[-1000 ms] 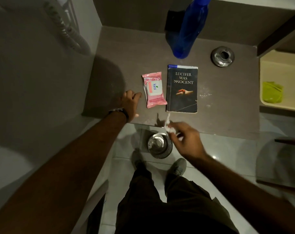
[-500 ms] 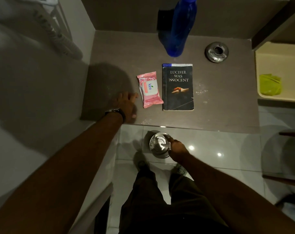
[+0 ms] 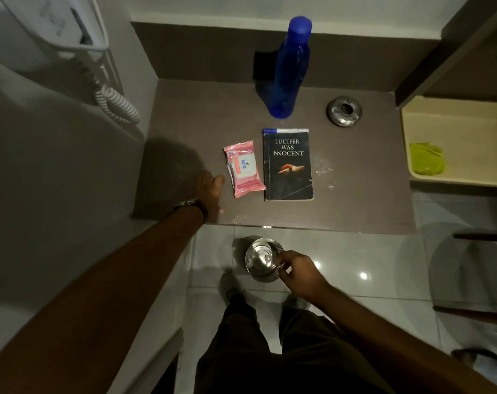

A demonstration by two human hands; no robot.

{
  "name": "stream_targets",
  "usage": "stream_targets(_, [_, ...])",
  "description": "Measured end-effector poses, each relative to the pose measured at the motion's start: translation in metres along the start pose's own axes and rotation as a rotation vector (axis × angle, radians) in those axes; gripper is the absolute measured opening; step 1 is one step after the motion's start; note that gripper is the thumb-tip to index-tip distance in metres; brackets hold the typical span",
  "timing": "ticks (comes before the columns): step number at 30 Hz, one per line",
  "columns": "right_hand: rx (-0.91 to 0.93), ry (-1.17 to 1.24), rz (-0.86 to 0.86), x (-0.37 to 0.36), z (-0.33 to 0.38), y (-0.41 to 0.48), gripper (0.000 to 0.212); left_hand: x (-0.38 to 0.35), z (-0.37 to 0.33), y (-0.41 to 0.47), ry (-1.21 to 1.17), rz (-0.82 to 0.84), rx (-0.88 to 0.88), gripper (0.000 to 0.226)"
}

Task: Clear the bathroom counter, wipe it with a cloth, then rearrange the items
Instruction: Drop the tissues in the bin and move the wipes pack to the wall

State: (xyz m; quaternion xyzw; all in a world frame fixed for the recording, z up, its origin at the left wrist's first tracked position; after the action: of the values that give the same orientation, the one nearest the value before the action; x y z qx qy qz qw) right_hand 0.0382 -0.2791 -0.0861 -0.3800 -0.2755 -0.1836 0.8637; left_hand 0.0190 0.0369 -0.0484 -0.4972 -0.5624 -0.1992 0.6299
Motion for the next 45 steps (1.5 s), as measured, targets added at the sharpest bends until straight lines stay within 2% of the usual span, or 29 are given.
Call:
stream_targets(5, [0.183,0.108,-0.268,0.057,0.059,0.035,0.02,0.002,-0.011,-0.006,-0.43,-0.023,0.101,0.047])
stream_targets(8, [0.139,0.019,-0.361,0.083,0.091,0.071,0.025,0.007,-0.018,-0.008,-0.568,-0.048,0.165,0.041])
stream_targets(13, [0.025,-0.197,-0.24,0.085,0.115,0.115,0.039,0.005,-0.029,-0.002,-0.766,-0.02,0.239,0.024])
stream_targets(18, [-0.018,-0.183,-0.292,0.08,0.12,0.128,0.031,0.004,-0.022,0.004,-0.892,-0.054,0.341,0.013])
stream_targets(23, [0.073,-0.065,-0.373,0.091,0.148,0.143,0.029,0.028,0.001,0.018,-0.864,-0.168,0.301,0.002])
stream_targets(27, [0.146,-0.003,-0.376,0.108,0.194,0.18,0.028,0.074,0.033,0.049,-0.704,-0.324,0.262,0.017])
stream_targets(31, [0.213,0.077,-0.314,0.113,0.242,0.231,0.025,0.112,0.073,0.079,-0.529,-0.47,0.319,0.021])
stream_targets(35, [0.264,0.054,-0.202,0.101,0.282,0.286,0.034,0.12,0.105,0.105,-0.481,-0.467,0.4,0.027])
stream_targets(38, [0.232,0.086,-0.109,0.088,0.3,0.32,0.043,0.115,0.126,0.121,-0.458,-0.417,0.462,0.036])
stream_targets(41, [0.218,0.055,-0.06,0.071,0.307,0.346,0.051,0.107,0.137,0.128,-0.383,-0.387,0.457,0.043])
stream_targets(45, [0.187,0.061,-0.053,0.056,0.31,0.365,0.052,0.091,0.147,0.13,-0.407,-0.379,0.501,0.043])
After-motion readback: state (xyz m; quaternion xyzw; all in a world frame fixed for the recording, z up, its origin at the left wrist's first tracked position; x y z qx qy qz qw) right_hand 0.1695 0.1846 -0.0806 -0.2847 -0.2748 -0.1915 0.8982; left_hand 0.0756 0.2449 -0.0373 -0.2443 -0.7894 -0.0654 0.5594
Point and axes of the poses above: each hand's wrist, its own y-axis towards the middle knuckle, its own x-axis out of the back of the hand, z = x × y, the point moved 4 cm from there along y, towards the middle knuckle, and after that the axes turned 1 degree about -x, right-handed, at the moved point
